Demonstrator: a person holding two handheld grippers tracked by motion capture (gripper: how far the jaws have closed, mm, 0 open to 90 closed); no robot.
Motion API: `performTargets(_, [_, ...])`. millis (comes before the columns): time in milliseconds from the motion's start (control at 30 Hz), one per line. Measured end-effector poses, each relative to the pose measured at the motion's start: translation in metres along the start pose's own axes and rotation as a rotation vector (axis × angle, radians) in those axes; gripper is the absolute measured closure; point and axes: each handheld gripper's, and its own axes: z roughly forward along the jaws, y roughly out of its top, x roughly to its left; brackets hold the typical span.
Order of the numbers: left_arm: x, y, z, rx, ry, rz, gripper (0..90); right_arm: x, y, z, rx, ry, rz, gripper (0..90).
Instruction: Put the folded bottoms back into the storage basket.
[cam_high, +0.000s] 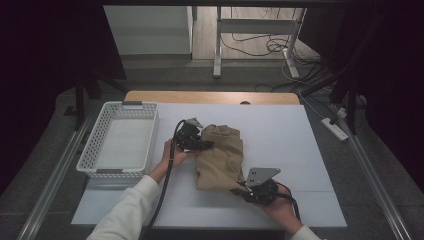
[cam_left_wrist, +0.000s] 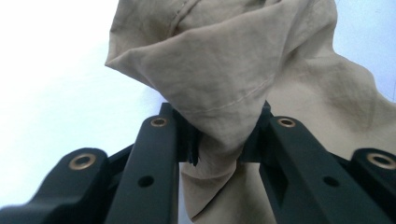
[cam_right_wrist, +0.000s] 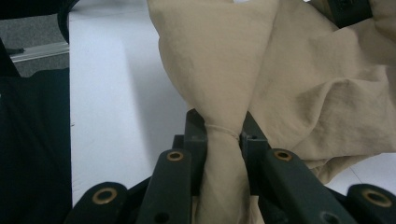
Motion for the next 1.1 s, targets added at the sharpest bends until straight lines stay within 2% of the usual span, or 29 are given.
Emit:
performTargets(533, [-0.001, 0.001, -0.007, -0.026, -0.018, 0.006, 73.9, 0.002, 0.002, -0.003, -0.006, -0.013, -0.010, 77.5])
performTargets(1100, [-0.003, 0.004, -0.016, -0.044, -0.013, 0.015, 74.3, 0.001, 0.002, -0.004, -0.013, -0.024, -0.014, 77.5])
